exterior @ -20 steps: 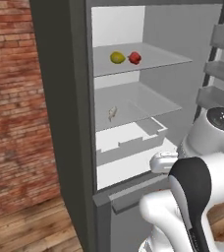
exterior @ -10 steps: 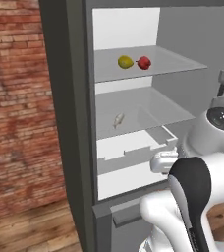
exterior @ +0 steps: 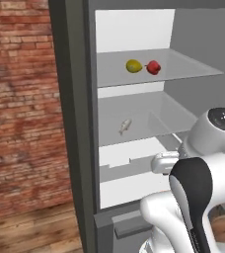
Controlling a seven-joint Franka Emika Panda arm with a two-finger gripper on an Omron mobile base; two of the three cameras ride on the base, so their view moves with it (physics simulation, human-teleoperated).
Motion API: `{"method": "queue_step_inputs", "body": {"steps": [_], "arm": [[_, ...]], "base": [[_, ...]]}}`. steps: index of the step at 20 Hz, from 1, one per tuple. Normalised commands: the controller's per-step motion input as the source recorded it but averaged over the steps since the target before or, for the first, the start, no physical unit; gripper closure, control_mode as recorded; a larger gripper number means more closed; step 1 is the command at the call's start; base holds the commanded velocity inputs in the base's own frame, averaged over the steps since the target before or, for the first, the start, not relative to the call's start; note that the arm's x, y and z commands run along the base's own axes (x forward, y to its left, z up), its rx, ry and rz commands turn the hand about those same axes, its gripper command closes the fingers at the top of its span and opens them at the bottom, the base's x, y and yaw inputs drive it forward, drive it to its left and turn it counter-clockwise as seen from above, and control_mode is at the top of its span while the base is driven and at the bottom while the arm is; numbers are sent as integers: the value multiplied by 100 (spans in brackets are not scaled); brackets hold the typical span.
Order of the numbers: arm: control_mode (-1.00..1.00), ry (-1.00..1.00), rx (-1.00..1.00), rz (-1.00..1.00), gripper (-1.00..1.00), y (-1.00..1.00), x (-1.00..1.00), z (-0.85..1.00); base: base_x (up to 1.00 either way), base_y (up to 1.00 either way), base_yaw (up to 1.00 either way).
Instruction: Gather the lemon and bell pepper from the fridge and place them on a tray on the dining counter. Then gather the fish and steak from the fridge and place them on the other tray.
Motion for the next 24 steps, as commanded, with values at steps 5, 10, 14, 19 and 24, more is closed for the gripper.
{"method": "queue_step_inputs", "body": {"steps": [5,10,14,19,24], "arm": [[100,0,0,0,-100,0,0,0],[-100,-1,2,6,-100,-5,28,1],[-100,-2,3,9,-100,-3,87,2],[-100,-4,2,5,-100,1,88,0],[-100,-11,0,0,-100,2,71,0]], "base": [[56,-9,21],[37,-7,11],[0,0,0],[0,0,0],[0,0,0]]}}
